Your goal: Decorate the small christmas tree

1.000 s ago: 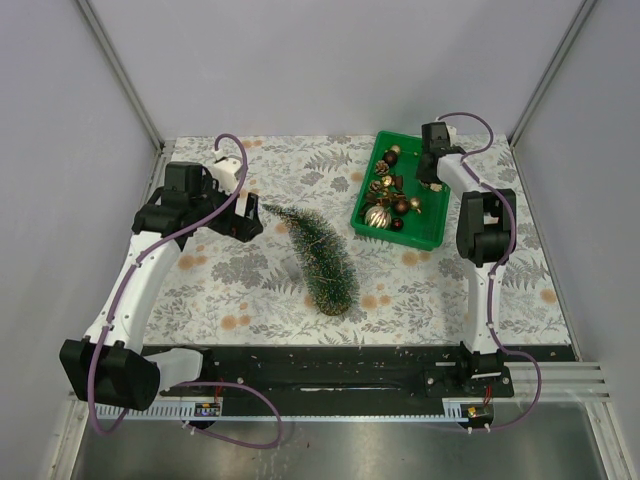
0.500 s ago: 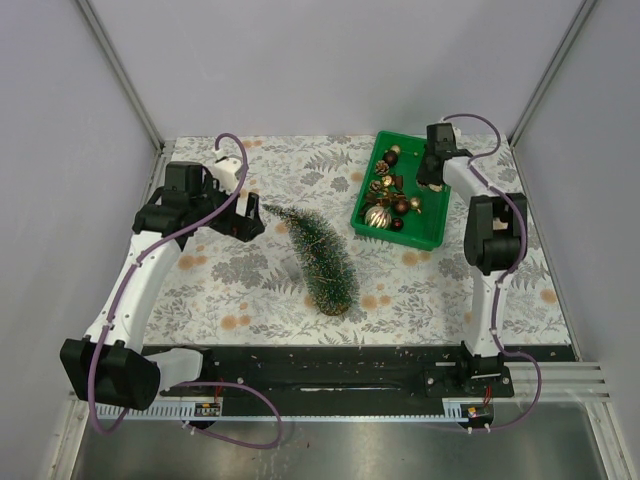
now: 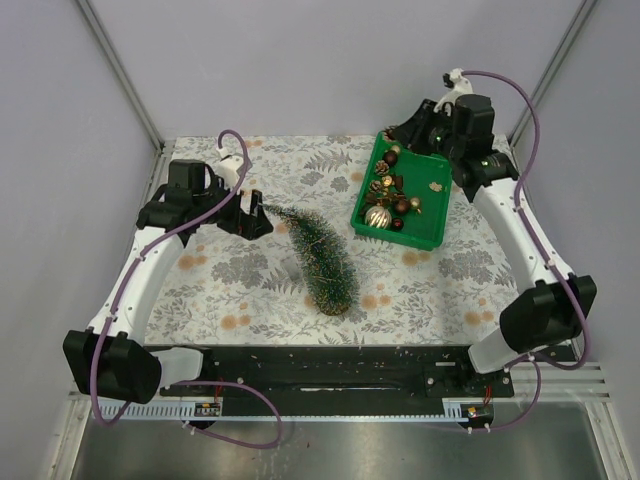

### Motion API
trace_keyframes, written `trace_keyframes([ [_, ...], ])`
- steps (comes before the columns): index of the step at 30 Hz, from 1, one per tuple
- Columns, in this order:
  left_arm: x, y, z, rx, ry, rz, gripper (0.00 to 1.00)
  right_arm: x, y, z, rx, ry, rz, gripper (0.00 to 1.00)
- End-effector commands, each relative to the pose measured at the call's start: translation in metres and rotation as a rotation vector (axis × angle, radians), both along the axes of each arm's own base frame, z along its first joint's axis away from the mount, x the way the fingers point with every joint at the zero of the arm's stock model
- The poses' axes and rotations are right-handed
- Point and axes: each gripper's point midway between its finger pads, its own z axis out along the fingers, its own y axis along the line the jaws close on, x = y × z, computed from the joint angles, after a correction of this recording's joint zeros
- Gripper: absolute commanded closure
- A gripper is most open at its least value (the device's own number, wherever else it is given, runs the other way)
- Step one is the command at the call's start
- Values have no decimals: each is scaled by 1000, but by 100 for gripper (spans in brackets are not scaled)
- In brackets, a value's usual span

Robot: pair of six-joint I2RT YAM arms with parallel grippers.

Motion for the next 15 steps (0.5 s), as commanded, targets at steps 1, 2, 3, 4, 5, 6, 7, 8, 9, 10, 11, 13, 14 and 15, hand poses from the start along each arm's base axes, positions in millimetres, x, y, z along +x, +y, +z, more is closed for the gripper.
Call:
trace_keyframes([
  [1,8,-16,31,-102,-90,-40,1,-67,79,68,88,-107,343,92],
  [2,9,-17,33,-111,-93,-41,1,-78,89,78,96,-122,383,92],
  [3,9,-18,33,-115,-92,-41,1,-91,100,89,111,-138,431,92],
  [4,9,-19,32,-122,-86,-43,1,-103,109,99,126,-150,468,92],
  [5,9,-19,33,-124,-86,-41,1,-112,118,108,138,-162,503,92],
  [6,9,-19,31,-127,-79,-42,1,-123,127,114,151,-167,546,92],
  [7,9,-19,32,-130,-81,-42,1,-131,133,121,165,-175,571,92],
  [8,9,-20,30,-131,-78,-44,1,-140,141,129,182,-189,604,92],
  [9,8,-20,30,-132,-78,-43,1,-148,147,135,195,-198,633,92],
  [10,8,-20,29,-133,-74,-41,1,-154,152,140,206,-204,654,92],
  [11,8,-20,29,-132,-78,-43,1,-160,157,144,214,-208,673,92],
  [13,7,-20,29,-135,-79,-41,1,-170,169,149,235,-209,716,92],
  [14,6,-21,29,-138,-79,-45,1,-175,176,151,243,-210,741,92],
  [15,7,-21,30,-141,-83,-43,1,-180,182,153,253,-212,760,92],
])
